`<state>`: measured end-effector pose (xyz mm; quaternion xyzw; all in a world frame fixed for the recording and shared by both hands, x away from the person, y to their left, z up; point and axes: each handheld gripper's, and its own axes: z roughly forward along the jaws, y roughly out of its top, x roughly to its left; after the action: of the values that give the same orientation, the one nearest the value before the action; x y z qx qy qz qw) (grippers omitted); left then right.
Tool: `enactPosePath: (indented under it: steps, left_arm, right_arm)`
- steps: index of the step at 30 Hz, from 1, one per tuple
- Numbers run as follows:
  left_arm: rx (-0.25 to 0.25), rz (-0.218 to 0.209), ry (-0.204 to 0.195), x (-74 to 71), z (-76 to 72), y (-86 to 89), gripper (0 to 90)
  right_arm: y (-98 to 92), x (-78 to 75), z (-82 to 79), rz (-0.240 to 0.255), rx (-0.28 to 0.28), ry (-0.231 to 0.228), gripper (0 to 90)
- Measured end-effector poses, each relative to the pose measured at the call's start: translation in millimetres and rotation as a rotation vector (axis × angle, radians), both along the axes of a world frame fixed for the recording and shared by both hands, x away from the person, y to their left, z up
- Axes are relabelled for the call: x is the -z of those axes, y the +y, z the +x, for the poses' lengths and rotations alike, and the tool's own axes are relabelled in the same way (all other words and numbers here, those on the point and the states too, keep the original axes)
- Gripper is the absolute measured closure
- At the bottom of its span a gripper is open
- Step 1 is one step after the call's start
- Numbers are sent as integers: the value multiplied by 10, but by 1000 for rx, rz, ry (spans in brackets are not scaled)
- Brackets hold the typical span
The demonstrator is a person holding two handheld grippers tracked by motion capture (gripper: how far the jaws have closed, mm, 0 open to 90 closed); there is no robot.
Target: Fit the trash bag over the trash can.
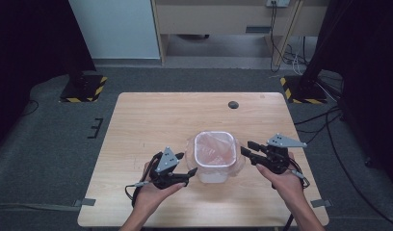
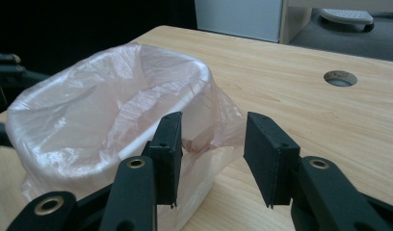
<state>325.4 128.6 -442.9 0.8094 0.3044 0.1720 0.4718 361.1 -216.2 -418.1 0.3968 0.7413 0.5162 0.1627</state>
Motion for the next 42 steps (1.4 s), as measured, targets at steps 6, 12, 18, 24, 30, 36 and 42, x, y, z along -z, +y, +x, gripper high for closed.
enactPosePath:
  steps: [6, 12, 18, 24, 30, 36, 42]
  left_arm:
    - [46, 40, 5, 118, 22, -99, 235]
    - [51, 47, 14, 161, 57, -148, 292]
    - [67, 69, 20, 181, 65, -161, 423]
    - [93, 71, 29, 204, 89, -117, 593]
    - [77, 90, 18, 198, 81, -92, 766]
    - [48, 134, 10, 216, 49, -108, 893]
    - [43, 183, 34, 291, 49, -156, 897]
  right_arm:
    - [17, -46, 1, 14, -3, -7, 551]
    - [61, -97, -1, 27, -12, -14, 538]
    - [103, -124, 6, 28, -21, -19, 537]
    - [150, -160, 7, 27, -30, -24, 537]
    - [182, -187, -7, 33, -37, -35, 537]
    - [222, -258, -17, 42, -49, -55, 539]
    - [368, -348, 8, 7, -102, -71, 592]
